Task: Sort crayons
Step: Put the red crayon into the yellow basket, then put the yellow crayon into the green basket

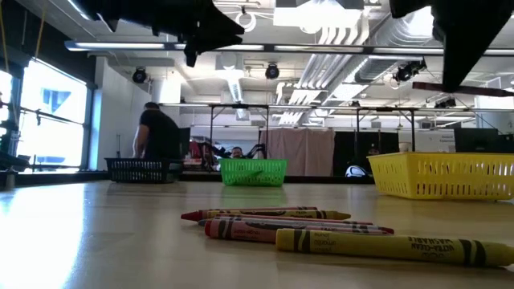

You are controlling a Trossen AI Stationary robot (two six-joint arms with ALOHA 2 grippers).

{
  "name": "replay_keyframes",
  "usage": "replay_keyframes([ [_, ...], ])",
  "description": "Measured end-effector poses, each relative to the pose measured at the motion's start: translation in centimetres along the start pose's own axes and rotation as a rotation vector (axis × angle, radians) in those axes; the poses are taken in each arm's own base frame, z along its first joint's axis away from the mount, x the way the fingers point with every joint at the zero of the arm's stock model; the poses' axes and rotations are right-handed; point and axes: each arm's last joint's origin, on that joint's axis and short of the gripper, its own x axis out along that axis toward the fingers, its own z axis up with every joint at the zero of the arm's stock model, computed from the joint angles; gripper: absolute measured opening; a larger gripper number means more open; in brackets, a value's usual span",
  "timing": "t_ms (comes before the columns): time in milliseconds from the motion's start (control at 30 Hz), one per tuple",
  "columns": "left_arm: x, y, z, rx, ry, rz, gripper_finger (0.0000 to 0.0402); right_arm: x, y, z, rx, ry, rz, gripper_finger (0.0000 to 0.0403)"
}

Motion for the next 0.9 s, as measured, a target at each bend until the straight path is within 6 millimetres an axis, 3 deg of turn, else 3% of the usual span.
replay_keyframes([
  [167,0.0,0.8,1.2,-0.093,-0.106,0.013,0.0092,0.5,-3.7,1.3,-0.061,0.005,-0.147,0.0011],
  [467,-0.1,1.8,2.2,-0.205,-0.196,0.022,0.0092,5.3,-8.5,2.6,-0.174,0.156,-0.212,0.0012],
  [633,-0.1,1.8,2.2,-0.214,-0.202,0.033,0.0092,6.8,-10.0,3.0,-0.158,0.214,-0.176,0.0038],
  [900,-0.1,2.0,2.2,-0.266,-0.222,0.086,0.0092,6.9,-10.8,4.1,-0.245,0.179,-0.126,0.0091],
])
